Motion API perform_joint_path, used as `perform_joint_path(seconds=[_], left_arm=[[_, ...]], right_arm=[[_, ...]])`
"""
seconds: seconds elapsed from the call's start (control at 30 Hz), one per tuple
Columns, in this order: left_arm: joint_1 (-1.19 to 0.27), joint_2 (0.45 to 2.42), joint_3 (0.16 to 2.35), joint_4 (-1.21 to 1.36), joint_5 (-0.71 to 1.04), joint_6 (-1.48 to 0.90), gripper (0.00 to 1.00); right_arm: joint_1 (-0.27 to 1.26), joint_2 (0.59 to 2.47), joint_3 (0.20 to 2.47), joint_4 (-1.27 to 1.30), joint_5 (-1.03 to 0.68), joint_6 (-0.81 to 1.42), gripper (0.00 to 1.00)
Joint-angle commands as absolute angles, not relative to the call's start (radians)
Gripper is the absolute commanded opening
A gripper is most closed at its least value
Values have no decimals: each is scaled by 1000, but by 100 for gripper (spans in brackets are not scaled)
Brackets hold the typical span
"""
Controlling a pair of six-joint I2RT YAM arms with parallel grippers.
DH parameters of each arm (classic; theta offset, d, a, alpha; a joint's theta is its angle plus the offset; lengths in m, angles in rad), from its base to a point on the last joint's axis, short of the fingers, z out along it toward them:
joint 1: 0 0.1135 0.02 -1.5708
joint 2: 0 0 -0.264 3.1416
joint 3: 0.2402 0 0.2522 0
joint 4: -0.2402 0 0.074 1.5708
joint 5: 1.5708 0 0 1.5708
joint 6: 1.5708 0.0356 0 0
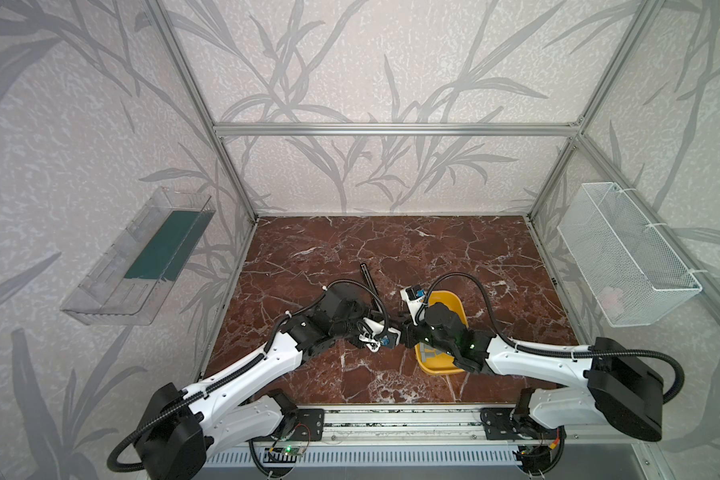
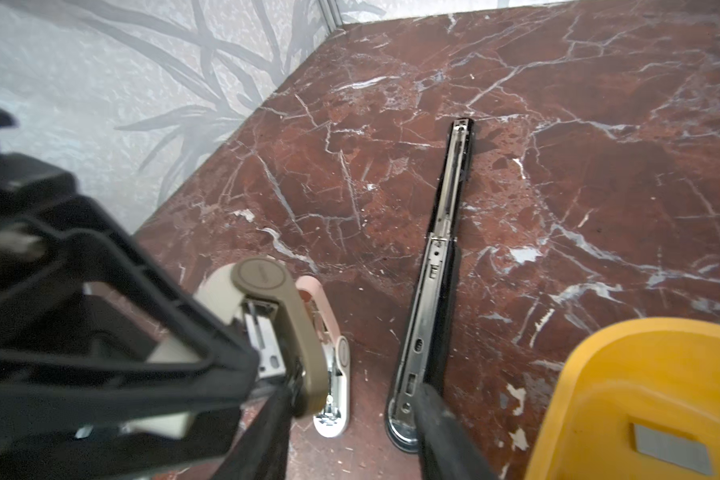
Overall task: Load the staples into the stapler
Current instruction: 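Hold the beige object above the stapler with the left gripper while the right waits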
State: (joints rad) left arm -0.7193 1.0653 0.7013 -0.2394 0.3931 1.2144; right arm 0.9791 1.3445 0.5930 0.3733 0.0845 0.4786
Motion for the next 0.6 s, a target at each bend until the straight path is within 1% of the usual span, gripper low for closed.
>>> perform_joint_path(seconds=[0.0, 0.1, 0.2, 0.43, 0.57], left_arm=[[-730, 1043, 745, -250, 497, 1200, 0], [-721, 1042, 750, -243, 521, 1187, 0], [-713, 1044, 751, -237, 552, 1174, 0], [-712, 1040, 757, -249, 556, 1149, 0], [-674, 1041, 765, -222, 578, 1074, 0]], right_arm=[[974, 1357, 611, 368, 118, 490, 43], [974, 1354, 613, 361, 125, 488, 40], [973, 1350, 611, 359, 129, 486, 40], [973, 1345, 611, 366, 106, 486, 40], [974, 1310, 597, 391, 90, 457, 40]])
